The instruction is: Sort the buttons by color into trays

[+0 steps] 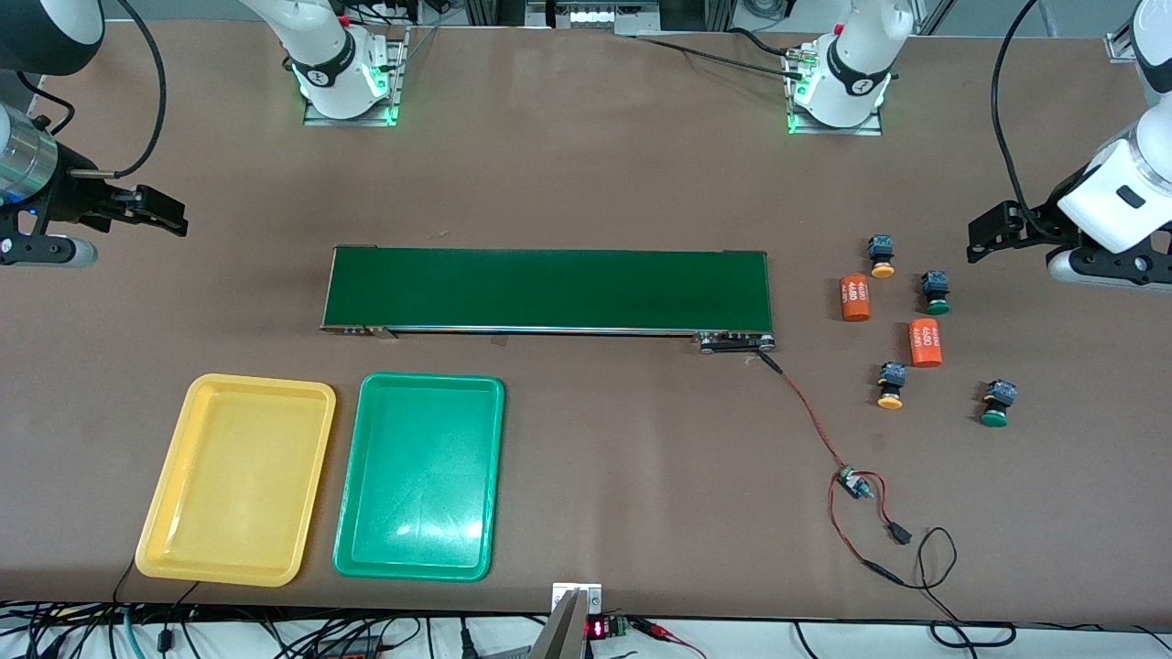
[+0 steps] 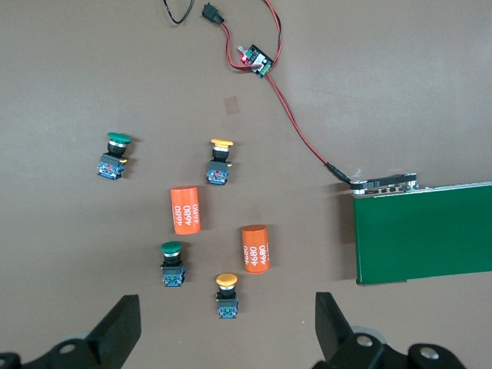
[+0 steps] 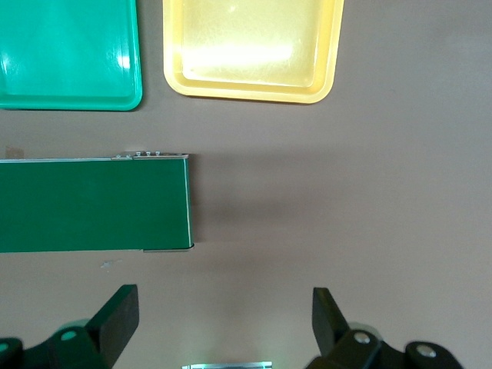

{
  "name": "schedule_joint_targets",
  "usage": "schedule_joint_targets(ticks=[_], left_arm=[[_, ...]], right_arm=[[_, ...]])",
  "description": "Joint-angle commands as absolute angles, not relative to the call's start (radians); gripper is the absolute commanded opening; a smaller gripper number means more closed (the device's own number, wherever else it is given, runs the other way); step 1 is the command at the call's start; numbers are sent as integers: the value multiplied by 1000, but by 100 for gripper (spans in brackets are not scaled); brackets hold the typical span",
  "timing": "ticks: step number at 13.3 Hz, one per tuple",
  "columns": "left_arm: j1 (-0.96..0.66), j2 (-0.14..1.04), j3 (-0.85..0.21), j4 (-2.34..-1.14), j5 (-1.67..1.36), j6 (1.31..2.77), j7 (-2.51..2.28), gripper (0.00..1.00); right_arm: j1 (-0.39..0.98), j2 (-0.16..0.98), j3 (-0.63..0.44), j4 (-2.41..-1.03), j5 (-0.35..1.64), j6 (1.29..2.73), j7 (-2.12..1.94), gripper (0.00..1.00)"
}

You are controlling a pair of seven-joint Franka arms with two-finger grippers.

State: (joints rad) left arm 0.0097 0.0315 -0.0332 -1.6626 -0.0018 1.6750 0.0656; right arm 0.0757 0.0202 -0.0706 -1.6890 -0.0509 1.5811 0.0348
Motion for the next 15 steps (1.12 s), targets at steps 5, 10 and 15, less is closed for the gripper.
schedule_joint_targets(ticks=[5, 10, 15], left_arm=[[11, 44, -35, -1629, 6, 1651, 78, 100], [11, 92, -35, -1629, -3, 1614, 74, 100], [38, 144, -25, -1621, -35, 1551, 83, 100]], right_arm=[[77, 23, -71, -1683, -58, 1588, 23, 100], [77, 23, -71, -1683, -57, 1588, 23, 100], [78, 23, -71, -1683, -57, 1586, 25, 100]])
